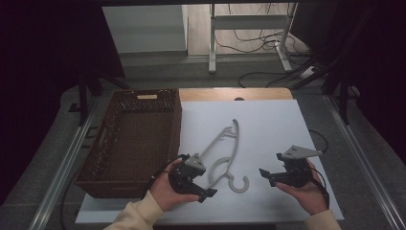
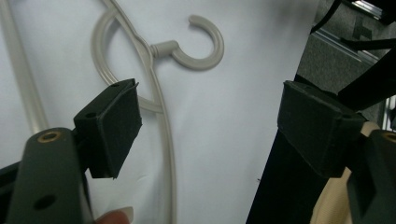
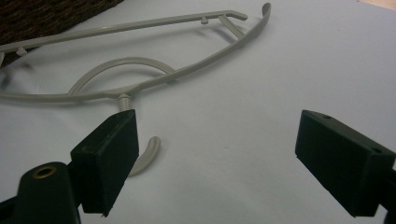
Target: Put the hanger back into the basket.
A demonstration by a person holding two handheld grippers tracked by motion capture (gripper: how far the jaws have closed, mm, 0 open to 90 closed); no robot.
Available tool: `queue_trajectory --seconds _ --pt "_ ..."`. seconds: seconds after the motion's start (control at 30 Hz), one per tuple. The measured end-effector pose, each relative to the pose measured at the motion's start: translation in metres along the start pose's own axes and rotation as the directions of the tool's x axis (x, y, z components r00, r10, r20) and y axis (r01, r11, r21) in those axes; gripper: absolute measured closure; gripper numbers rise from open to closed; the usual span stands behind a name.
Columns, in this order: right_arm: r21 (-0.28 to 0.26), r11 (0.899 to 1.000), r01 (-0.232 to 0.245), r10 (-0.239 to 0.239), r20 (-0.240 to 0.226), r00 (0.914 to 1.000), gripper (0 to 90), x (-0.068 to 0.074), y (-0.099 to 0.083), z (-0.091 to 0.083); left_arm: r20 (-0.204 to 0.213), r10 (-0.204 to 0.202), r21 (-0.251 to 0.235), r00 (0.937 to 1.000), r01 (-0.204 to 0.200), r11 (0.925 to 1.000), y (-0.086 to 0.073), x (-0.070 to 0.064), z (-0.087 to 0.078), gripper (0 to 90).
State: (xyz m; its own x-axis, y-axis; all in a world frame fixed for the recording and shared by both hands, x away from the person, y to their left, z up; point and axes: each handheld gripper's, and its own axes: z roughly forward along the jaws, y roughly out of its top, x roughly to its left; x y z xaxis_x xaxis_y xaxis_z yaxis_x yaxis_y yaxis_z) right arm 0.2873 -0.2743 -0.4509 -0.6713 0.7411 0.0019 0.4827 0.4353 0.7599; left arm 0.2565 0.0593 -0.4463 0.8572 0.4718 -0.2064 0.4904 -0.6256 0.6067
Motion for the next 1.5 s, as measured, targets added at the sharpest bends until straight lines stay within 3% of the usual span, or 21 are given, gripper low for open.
queue_trajectory --seconds 0.43,0.83,1.13,1.5 --pt "0.011 1.0 0.004 -0.004 0.0 1.0 13.8 0.0 0.0 0.001 -0.013 -0.1 0.083 0.9949 0.101 0.9915 -0.006 0.007 0.026 24.9" --pt "0.015 1.0 0.009 -0.009 -0.001 1.0 13.7 0.0 -0.001 0.002 -0.046 -0.133 0.156 0.99 0.139 0.9779 -0.01 0.009 0.051 29.4" --pt "0.023 1.0 0.016 -0.016 -0.005 0.9999 13.7 0.001 -0.001 0.003 -0.061 -0.159 0.171 0.9854 0.167 0.9711 -0.011 0.014 0.062 36.0" --pt "0.026 0.999 0.019 -0.019 -0.002 0.9998 13.7 0.001 -0.001 0.003 -0.069 -0.162 0.179 0.9844 0.172 0.9686 -0.011 0.019 0.07 51.2"
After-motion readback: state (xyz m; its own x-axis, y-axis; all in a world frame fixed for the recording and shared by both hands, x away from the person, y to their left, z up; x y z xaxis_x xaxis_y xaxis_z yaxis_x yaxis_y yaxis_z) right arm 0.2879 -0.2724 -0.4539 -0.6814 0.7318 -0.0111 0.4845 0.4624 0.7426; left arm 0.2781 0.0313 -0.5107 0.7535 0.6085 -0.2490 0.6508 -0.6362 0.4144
